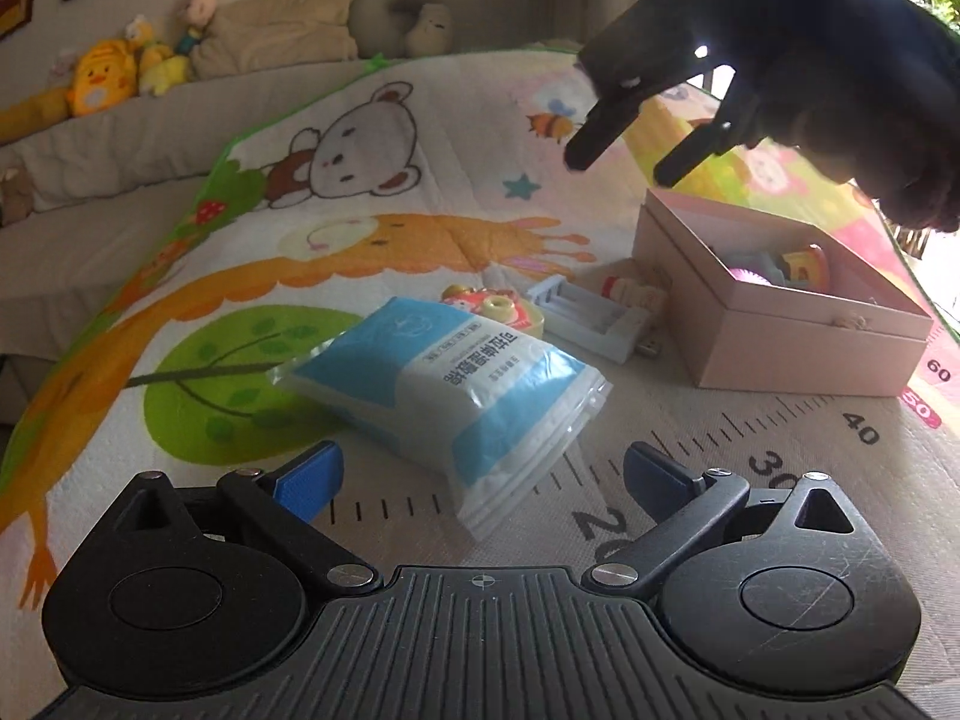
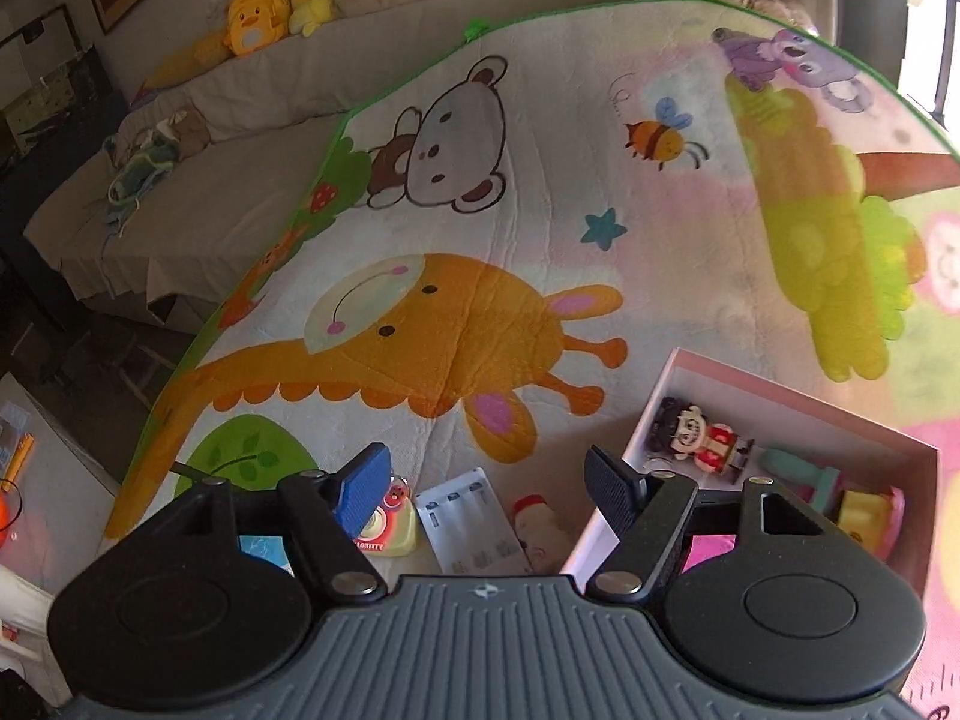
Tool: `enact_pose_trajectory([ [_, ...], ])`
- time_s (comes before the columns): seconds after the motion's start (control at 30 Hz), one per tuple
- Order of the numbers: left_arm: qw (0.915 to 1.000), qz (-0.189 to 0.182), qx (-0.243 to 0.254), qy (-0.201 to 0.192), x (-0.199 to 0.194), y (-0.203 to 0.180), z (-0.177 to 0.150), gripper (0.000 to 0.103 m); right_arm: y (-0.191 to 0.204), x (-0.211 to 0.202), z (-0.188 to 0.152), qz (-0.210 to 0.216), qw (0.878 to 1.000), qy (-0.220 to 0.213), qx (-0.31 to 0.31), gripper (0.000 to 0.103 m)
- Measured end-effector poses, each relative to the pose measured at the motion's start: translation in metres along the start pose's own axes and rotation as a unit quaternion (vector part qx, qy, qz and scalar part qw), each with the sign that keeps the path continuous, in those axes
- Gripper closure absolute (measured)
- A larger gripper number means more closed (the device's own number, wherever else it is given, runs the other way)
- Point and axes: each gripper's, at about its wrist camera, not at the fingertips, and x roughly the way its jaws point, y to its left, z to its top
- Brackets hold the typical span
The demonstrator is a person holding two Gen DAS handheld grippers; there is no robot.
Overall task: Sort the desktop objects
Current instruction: 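Move the right gripper toward the white battery holder and bottle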
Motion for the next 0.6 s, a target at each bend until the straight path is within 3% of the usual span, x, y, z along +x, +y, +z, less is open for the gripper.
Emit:
enact_pose_trajectory([
  [0.13,0.9999,-0.009,-0.011,-0.005,-0.001,0.003,-0.001,0.001,0.025,0.063,0.006,-0.067,0.995,0.037,-0.06,0.034],
  [0.2,0.9997,-0.015,-0.02,-0.002,0.0,0.006,-0.001,0.0,0.025,0.081,0.008,-0.084,0.993,0.045,-0.066,0.057],
  [0.3,0.9992,-0.022,-0.034,0.002,0.001,0.011,-0.001,0.0,0.016,0.1,0.009,-0.1,0.992,0.059,-0.056,0.067],
  [0.37,0.9988,-0.026,-0.041,0.004,0.001,0.014,-0.001,0.0,0.014,0.106,0.004,-0.094,0.991,0.081,-0.052,0.073],
  [0.6,0.9998,-0.004,-0.01,0.018,-0.004,0.013,-0.002,0.0,0.034,0.075,-0.037,-0.013,0.99,0.129,-0.063,0.073],
])
